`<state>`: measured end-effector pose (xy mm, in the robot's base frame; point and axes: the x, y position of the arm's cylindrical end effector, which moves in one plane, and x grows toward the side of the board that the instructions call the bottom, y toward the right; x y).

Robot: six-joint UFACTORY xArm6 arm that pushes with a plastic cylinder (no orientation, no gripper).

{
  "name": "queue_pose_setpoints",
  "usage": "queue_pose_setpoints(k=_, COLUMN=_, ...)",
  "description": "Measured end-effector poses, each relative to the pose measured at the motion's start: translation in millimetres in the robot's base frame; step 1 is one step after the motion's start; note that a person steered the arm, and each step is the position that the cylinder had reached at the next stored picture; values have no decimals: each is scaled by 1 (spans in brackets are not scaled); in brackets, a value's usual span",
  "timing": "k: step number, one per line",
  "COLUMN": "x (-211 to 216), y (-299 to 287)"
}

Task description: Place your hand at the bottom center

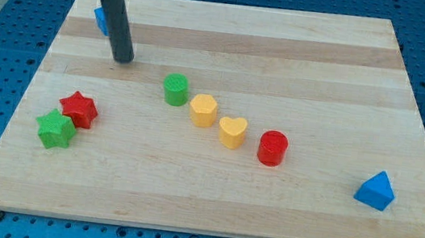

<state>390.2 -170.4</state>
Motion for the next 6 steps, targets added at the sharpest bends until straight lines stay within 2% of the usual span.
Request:
queue_pose_setpoints(k=1, x=43, y=5)
queue_pose_setpoints(k=2, x=106, y=37)
queue_pose_setpoints(k=3, x=207, y=127)
queue_pose_setpoints(k=4, x=228, y=170)
queue_pose_setpoints(k=5, x=228, y=172)
queue_pose_setpoints(k=6, x=196, y=174)
